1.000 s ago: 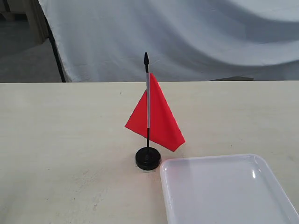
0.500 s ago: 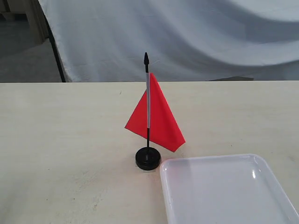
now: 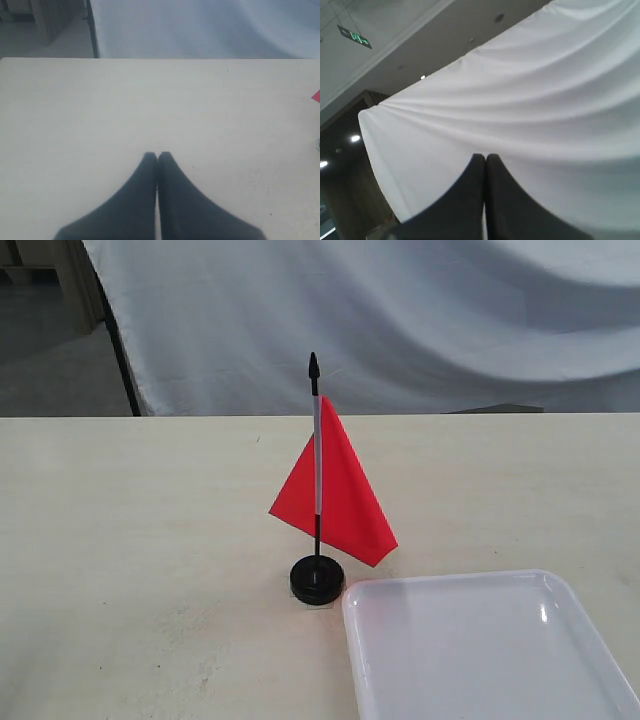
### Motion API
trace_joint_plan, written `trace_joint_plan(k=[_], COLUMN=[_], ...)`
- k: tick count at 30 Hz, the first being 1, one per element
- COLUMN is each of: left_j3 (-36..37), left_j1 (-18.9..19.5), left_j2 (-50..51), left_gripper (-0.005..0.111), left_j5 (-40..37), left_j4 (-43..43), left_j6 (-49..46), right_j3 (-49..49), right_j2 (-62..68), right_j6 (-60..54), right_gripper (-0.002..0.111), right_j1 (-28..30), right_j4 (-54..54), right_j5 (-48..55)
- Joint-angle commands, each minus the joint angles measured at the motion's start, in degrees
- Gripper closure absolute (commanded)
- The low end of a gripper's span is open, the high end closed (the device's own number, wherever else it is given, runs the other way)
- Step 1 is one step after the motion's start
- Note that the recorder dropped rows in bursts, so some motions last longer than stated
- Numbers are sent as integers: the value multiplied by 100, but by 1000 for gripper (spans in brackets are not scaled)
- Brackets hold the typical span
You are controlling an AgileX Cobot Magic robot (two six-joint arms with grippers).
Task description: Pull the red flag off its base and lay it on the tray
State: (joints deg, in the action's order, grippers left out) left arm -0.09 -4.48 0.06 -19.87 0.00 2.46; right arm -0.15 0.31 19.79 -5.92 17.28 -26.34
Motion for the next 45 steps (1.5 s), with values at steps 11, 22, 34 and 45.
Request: trace_joint_plan(k=[11, 22, 34, 45], left_j3=[9, 9, 9, 9], left_j1=[-40, -40, -40, -40], left_j2=[-6, -6, -6, -6], left_gripper=[107, 107, 107, 107], left_j5=[20, 20, 20, 20], left_j4=[0, 0, 0, 0], left_j6=[-8, -8, -8, -8], right_j3=[15, -1078, -1981, -1981], right_j2=[2326, 7048, 10039, 9466], right_j6=[400, 265, -1769, -1166], right_gripper=[108, 108, 109, 48], right_j1=[-18, -88, -1307, -1320], right_j4=[-1081, -4620, -4752, -4711], right_j5=[-2191, -2705, -3928, -3516])
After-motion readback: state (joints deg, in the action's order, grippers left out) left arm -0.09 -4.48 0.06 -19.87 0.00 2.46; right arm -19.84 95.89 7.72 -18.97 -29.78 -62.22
